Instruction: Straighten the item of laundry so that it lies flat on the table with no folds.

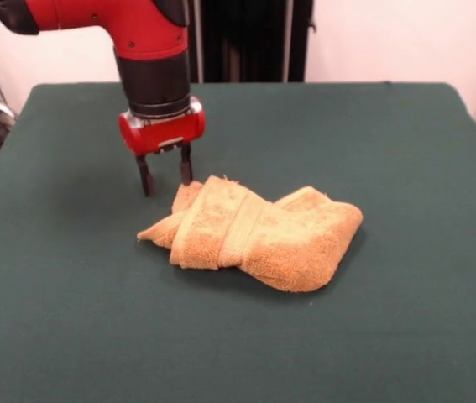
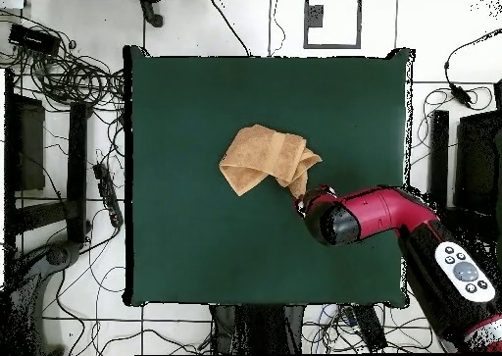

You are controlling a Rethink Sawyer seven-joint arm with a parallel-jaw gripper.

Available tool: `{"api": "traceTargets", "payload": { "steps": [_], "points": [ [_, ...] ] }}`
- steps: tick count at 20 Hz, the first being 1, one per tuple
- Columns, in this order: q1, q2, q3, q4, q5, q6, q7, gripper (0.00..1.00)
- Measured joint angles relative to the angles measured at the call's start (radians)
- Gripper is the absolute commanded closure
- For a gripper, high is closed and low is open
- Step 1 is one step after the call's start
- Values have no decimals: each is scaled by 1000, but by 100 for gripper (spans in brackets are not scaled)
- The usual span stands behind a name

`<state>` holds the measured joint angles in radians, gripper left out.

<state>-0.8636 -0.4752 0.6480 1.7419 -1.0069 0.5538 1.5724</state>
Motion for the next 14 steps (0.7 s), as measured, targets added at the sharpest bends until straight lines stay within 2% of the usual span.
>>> {"api": "traceTargets", "payload": {
  "steps": [14],
  "points": [
    [-89,57,46,3,54,33,-59,0]
  ]
}}
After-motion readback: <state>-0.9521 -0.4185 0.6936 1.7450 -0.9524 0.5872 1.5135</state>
